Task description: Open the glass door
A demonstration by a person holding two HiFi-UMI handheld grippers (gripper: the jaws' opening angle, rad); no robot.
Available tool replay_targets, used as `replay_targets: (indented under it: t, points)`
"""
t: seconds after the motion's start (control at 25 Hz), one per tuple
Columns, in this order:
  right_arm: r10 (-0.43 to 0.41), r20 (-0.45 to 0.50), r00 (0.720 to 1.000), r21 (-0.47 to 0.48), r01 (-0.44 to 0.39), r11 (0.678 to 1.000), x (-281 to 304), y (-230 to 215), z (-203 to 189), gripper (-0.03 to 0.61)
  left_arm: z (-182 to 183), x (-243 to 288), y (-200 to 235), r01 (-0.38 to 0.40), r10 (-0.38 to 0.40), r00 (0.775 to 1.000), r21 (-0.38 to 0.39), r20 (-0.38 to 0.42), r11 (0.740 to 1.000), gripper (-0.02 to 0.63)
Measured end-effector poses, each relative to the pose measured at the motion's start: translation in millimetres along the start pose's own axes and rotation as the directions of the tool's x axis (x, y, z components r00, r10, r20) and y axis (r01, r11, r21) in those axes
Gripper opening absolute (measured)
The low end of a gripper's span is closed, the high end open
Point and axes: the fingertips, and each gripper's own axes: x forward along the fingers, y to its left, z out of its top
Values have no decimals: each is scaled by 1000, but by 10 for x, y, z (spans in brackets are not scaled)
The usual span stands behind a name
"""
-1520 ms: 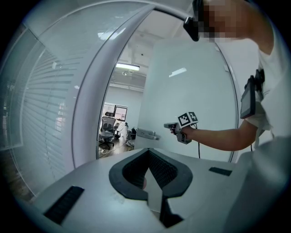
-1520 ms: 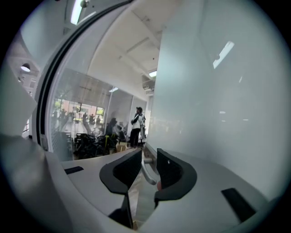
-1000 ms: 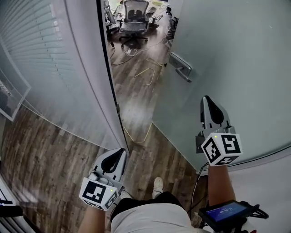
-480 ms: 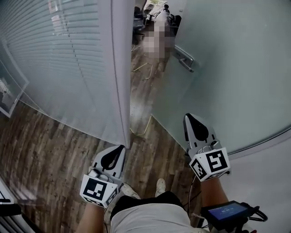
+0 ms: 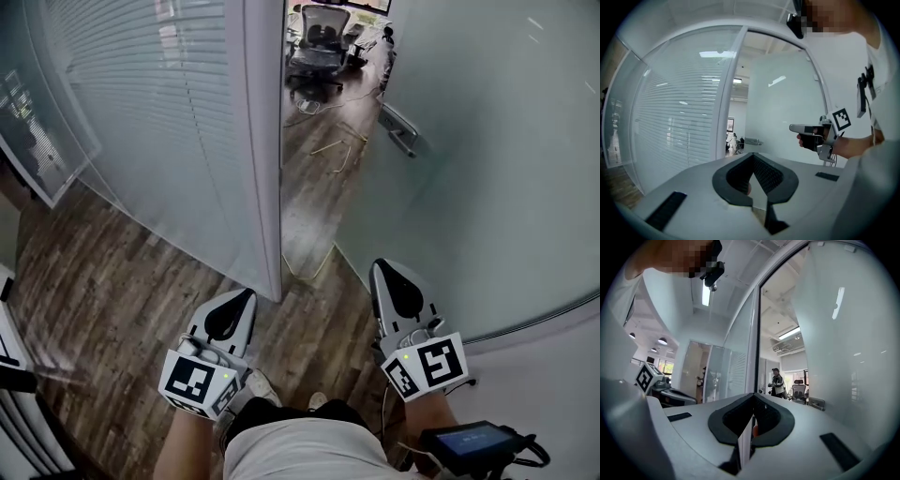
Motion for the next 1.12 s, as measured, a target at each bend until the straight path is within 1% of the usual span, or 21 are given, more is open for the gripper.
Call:
replay_targets:
  t: [0.16,0.28,0.4,0.52,0.72,0.88,1.0,1.12]
  points:
    - [48,12,999,19,-48,999,-356,-73,33,2,53,-169,-267,-80,80,997,25,3,996,0]
    - [79,34,996,21,-80,997,-610,-84,73,2,79,-331,-465,-127,127,992,20,7,992,0]
    - [94,51,994,35,-96,995,-790,-71,106,2,101,-501,-645,-154,154,988,11,7,988,0]
    - [106,57,993,50,-109,993,-882,-3,130,2,143,-684,-733,-180,180,984,26,9,983,0]
    - [137,60,989,54,-140,989,-889,199,144,2,194,-1000,-620,-245,244,969,41,33,969,0]
    - [152,57,987,50,-155,987,-939,395,65,0,113,-1276,-591,-283,281,958,53,53,958,0]
    - [176,56,983,43,-178,983,-894,691,44,1,43,-1494,-469,-292,289,956,64,54,954,0]
    - [204,49,978,22,-205,978,-773,1004,143,1,110,-1674,-275,-300,296,953,51,65,953,0]
